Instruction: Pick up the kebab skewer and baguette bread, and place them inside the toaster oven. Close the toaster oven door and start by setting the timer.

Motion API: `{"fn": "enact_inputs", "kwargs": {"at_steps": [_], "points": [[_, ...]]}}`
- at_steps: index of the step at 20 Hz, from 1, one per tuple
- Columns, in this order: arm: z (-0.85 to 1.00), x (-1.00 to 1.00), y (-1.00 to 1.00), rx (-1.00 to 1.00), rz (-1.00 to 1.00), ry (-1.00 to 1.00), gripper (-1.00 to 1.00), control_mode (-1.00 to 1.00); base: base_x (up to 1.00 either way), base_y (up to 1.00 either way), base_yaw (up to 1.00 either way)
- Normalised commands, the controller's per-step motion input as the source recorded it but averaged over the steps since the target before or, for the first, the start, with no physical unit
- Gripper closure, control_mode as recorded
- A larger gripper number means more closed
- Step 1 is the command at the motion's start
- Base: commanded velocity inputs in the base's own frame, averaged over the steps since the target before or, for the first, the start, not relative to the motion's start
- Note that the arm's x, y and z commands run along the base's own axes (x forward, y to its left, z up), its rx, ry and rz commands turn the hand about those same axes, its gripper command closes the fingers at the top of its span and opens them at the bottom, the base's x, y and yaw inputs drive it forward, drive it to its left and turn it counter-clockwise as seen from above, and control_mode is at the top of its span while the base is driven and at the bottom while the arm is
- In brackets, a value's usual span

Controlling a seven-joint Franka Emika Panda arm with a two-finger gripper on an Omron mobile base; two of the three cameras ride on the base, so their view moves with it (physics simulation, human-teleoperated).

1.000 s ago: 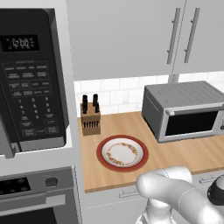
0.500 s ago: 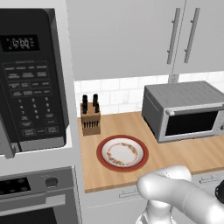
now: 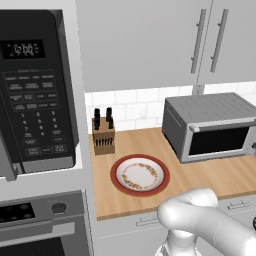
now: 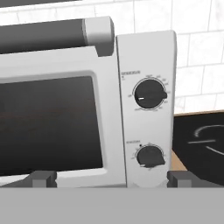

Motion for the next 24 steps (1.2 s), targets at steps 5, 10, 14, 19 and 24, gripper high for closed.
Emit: {"fn": "enact_inputs", "kwargs": {"at_steps": [5,10,14,19,24], "points": [[-0.10,0.07,0.00,0.00,0.00,-0.02,-1.00,-1.00,0.00,0.00,0.00],[-0.01,0.08,-0.01,0.00,0.02,0.00,-1.00,-1.00,0.00,0.00,0.00],[-0.02,0.12,-0.09,0.00,0.03,0.00,-1.00,-1.00,0.00,0.00,0.00],[-0.04,0.17,-0.13,0.00,0.04,-0.01,-1.00,-1.00,0.00,0.00,0.00],[-0.10,0.19,-0.15,0.00,0.04,-0.01,-1.00,-1.00,0.00,0.00,0.00]]}}
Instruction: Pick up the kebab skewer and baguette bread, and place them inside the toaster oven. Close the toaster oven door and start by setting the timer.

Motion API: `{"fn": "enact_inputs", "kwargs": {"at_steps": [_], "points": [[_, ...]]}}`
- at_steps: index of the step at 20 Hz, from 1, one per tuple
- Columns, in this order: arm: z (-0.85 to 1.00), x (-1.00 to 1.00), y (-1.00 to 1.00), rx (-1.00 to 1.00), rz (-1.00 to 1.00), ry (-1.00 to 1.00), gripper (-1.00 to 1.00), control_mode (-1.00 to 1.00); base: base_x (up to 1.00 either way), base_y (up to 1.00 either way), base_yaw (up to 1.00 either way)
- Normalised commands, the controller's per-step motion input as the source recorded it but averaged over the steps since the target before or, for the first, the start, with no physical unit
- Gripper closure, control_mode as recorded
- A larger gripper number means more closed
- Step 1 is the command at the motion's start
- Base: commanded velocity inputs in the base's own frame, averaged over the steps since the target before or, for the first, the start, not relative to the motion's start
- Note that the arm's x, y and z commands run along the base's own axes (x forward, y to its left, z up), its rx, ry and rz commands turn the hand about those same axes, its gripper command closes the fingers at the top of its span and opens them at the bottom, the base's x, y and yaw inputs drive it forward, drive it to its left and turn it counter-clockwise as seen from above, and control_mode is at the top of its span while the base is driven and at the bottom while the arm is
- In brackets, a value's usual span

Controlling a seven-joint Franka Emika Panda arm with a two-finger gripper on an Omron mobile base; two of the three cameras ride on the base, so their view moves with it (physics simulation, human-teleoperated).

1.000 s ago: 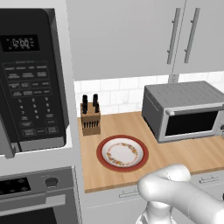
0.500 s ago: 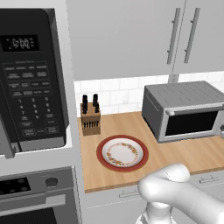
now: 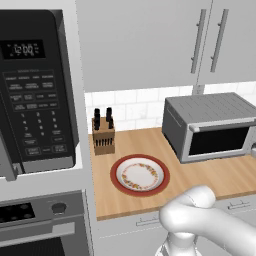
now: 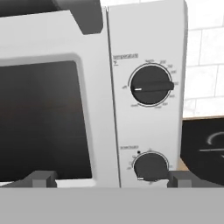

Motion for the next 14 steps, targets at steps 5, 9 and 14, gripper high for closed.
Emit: {"fn": "enact_inputs", "kwargs": {"at_steps": [5,9,14], "points": [[-0.17,0.20,-0.05,0.00,0.03,0.00,-1.00,-1.00,0.00,0.00,0.00],[-0.18,0.18,-0.05,0.00,0.02,0.00,-1.00,-1.00,0.00,0.00,0.00],[-0.07,0.21,-0.10,0.00,0.02,0.00,-1.00,-1.00,0.00,0.00,0.00]]}}
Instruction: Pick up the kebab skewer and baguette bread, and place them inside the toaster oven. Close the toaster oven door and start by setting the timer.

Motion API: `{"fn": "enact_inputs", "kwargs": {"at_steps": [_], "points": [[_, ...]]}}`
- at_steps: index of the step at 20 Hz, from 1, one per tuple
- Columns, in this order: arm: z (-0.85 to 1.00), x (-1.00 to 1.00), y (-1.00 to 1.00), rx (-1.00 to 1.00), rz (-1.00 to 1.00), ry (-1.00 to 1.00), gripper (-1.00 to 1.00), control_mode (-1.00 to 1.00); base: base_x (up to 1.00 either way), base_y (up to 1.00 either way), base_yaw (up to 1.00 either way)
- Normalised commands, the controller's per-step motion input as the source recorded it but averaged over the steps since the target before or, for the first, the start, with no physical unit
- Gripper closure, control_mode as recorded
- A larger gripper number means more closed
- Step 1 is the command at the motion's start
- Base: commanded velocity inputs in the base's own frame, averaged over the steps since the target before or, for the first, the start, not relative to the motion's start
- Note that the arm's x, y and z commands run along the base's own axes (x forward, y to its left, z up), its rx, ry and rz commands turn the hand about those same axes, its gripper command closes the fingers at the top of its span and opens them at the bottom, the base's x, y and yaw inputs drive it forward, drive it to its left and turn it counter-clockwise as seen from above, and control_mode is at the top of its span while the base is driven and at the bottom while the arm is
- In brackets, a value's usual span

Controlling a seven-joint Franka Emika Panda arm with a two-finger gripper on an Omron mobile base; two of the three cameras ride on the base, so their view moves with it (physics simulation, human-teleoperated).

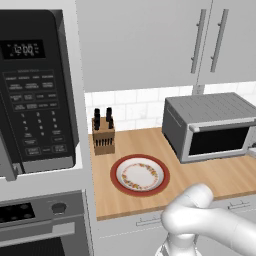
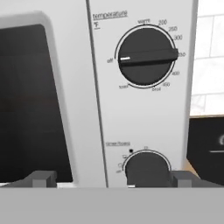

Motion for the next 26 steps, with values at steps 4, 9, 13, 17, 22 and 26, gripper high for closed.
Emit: {"fn": "enact_inputs", "kwargs": {"at_steps": [4,9,13,17,22,26], "points": [[0.00,0.11,-0.09,0.00,0.01,0.00,-1.00,-1.00,0.00,0.00,0.00],[0.00,0.07,-0.06,0.00,0.00,0.00,-1.00,-1.00,0.00,0.00,0.00],[-0.05,0.00,-0.01,0.00,0.00,0.00,-1.00,-1.00,0.00,0.00,0.00],[-0.18,0.00,-0.14,0.00,0.00,0.00,-1.00,-1.00,0.00,0.00,0.00],[-0.10,0.00,-0.11,0.00,0.00,0.00,-1.00,-1.00,0.00,0.00,0.00],[0.00,0.02,0.00,0.00,0.00,0.00,-1.00,-1.00,0.00,0.00,0.00]]}}
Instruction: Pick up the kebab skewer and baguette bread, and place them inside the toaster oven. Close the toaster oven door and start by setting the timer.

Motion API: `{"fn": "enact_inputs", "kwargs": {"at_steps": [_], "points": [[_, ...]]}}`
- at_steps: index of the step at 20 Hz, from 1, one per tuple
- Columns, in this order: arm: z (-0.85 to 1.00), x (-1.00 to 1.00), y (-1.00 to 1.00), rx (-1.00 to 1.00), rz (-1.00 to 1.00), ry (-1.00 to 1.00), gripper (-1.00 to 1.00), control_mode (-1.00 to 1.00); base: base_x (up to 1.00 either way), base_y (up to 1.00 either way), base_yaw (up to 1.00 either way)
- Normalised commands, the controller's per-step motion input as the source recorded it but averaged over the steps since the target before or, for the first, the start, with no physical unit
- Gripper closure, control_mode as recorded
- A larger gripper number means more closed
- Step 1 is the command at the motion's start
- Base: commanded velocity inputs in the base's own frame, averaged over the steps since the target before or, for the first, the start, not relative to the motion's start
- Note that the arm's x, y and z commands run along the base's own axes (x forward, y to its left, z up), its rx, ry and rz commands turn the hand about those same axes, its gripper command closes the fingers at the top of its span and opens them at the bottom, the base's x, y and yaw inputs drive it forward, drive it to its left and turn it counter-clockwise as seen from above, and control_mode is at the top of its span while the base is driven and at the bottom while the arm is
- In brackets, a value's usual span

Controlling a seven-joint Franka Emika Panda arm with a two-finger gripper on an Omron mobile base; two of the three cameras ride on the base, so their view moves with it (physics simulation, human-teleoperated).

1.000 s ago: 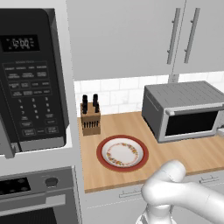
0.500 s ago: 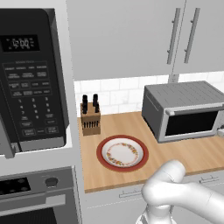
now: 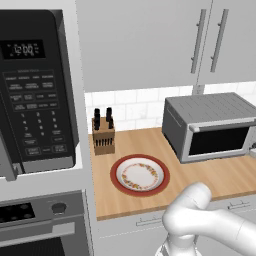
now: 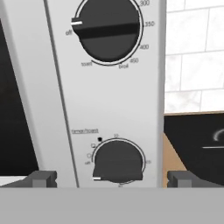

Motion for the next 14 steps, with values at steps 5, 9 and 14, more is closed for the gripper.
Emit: {"fn": "enact_inputs", "kwargs": {"at_steps": [5,9,14], "points": [[0.00,0.07,0.00,0.00,0.00,0.00,-1.00,-1.00,0.00,0.00,0.00],[0.00,0.01,0.00,0.00,0.00,0.00,-1.00,-1.00,0.00,0.00,0.00],[0.00,0.02,0.00,0.00,0.00,0.00,-1.00,-1.00,0.00,0.00,0.00]]}}
